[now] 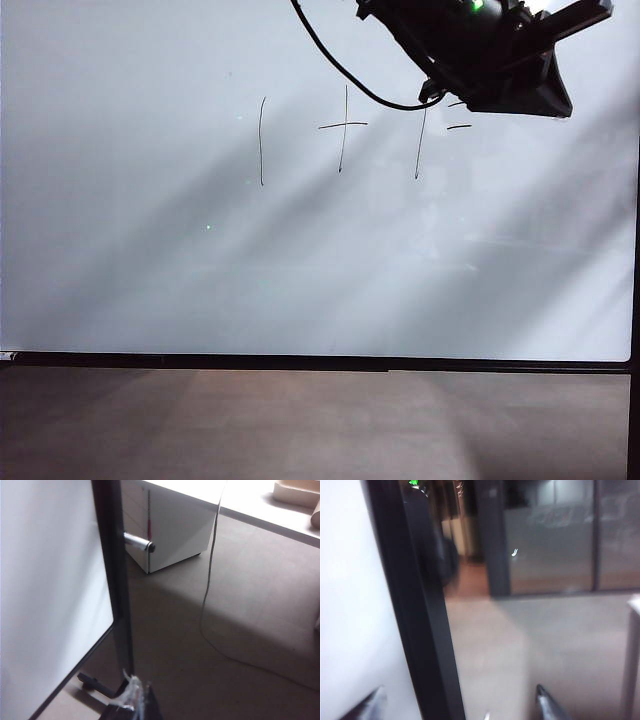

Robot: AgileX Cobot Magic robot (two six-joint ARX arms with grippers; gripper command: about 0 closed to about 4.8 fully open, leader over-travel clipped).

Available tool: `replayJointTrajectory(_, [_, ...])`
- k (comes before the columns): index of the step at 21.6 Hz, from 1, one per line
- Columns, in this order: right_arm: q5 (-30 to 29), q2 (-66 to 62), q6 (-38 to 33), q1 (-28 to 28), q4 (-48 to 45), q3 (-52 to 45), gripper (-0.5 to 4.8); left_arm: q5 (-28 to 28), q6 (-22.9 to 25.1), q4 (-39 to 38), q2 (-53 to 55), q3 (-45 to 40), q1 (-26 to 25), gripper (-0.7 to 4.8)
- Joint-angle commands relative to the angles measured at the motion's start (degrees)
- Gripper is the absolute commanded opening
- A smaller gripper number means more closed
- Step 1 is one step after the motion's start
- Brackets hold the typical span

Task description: Reach to the right to find the marker pen, pick it up, and write the answer to the math problem on the whiteboard.

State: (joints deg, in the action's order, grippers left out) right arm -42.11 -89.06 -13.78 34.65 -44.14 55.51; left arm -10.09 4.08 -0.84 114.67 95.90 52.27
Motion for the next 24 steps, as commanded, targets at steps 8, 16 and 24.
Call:
replayJointTrajectory(8, [-0.15, -21.07, 0.28, -5.33, -21.29, -2.73, 4.32, -0.02, 0.02, 0.17, -0.22, 0.39, 0.09, -0.05])
replayJointTrajectory(16, [3.8, -29.35, 0.28, -7.37, -28.33, -2.69, 4.31, -0.15, 0.02, 0.11, -0.22, 0.42, 0.11, -0.05])
replayJointTrajectory(24, [4.09, -29.94, 1.88, -7.39, -28.55, -2.69, 4.18, -0.17, 0.02, 0.11, -0.22, 0.42, 0.13, -0.05])
